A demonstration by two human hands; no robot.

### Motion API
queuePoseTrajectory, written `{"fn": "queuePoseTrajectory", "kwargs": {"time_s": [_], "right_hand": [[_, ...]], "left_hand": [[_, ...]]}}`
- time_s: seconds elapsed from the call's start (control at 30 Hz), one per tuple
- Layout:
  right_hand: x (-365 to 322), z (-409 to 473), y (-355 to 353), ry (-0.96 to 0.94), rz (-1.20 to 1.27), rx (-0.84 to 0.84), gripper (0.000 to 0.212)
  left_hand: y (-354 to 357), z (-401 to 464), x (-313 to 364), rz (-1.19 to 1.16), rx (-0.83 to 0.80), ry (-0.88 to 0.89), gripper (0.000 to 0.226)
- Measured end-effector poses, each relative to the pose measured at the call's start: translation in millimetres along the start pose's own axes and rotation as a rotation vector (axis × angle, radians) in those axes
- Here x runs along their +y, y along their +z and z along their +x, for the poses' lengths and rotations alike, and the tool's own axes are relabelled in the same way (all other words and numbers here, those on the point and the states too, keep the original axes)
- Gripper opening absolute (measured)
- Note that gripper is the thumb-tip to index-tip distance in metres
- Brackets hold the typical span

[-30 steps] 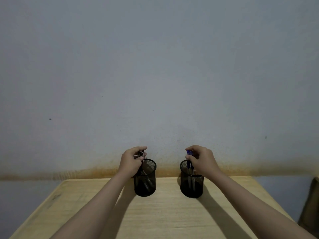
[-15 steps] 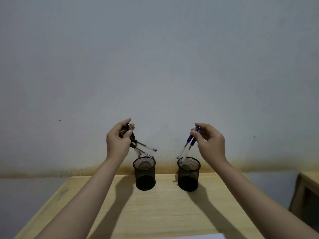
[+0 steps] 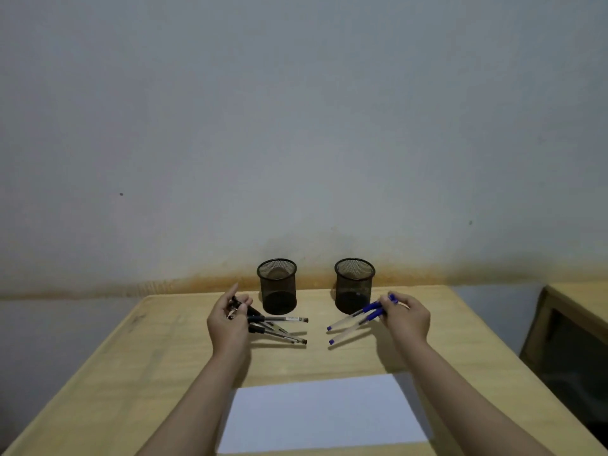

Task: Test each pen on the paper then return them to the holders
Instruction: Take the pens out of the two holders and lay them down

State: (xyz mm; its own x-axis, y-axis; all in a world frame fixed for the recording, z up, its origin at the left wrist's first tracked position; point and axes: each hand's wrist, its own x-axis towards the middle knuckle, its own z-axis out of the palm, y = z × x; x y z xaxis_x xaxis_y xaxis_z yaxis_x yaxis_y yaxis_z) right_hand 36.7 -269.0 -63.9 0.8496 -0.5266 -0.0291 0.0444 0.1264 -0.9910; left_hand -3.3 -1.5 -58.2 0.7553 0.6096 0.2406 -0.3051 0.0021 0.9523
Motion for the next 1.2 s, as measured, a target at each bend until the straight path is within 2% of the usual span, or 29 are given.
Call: {"fn": "queuePoseTrajectory", "kwargs": {"time_s": [0.1, 0.2, 0.3, 0.43, 0.7, 0.93, 1.1, 1.2], "right_hand": [[8.6, 2.2, -4.5, 0.063, -0.04, 0.032, 0.017], [13.0, 6.0, -6.2, 0.096, -0.09, 0.041, 0.018], [19.4, 12.5, -7.7, 0.079, -0.181, 0.043, 0.022], [24.4, 13.7, -7.6, 0.027, -0.308, 0.011, 0.025], [32.7, 7.3, -5.8, -0.103, -0.441, 0.004, 0.031], [34.5, 5.7, -7.0, -0.151, -0.517, -0.02, 0.036], [27.8, 4.9, -7.3, -0.148, -0.553, -0.043, 0.04], [21.4, -4.3, -8.6, -0.277, -0.584, -0.091, 0.037]], "left_hand": [[-3.1, 1.1, -13.0, 0.077, -0.049, -0.013, 0.033], [-8.1, 5.9, -24.9, 0.312, -0.182, 0.029, 0.029], [-13.7, 13.6, -37.0, 0.535, -0.299, 0.075, 0.024], [-17.2, 16.9, -42.9, 0.671, -0.375, 0.148, 0.023], [-17.0, 12.7, -52.3, 0.776, -0.403, 0.215, 0.03], [-16.2, 13.1, -58.2, 0.867, -0.43, 0.139, 0.035], [-20.1, 13.8, -44.6, 0.827, -0.412, 0.123, 0.036], [-31.6, 0.8, -29.5, 0.794, -0.437, 0.182, 0.034]]}}
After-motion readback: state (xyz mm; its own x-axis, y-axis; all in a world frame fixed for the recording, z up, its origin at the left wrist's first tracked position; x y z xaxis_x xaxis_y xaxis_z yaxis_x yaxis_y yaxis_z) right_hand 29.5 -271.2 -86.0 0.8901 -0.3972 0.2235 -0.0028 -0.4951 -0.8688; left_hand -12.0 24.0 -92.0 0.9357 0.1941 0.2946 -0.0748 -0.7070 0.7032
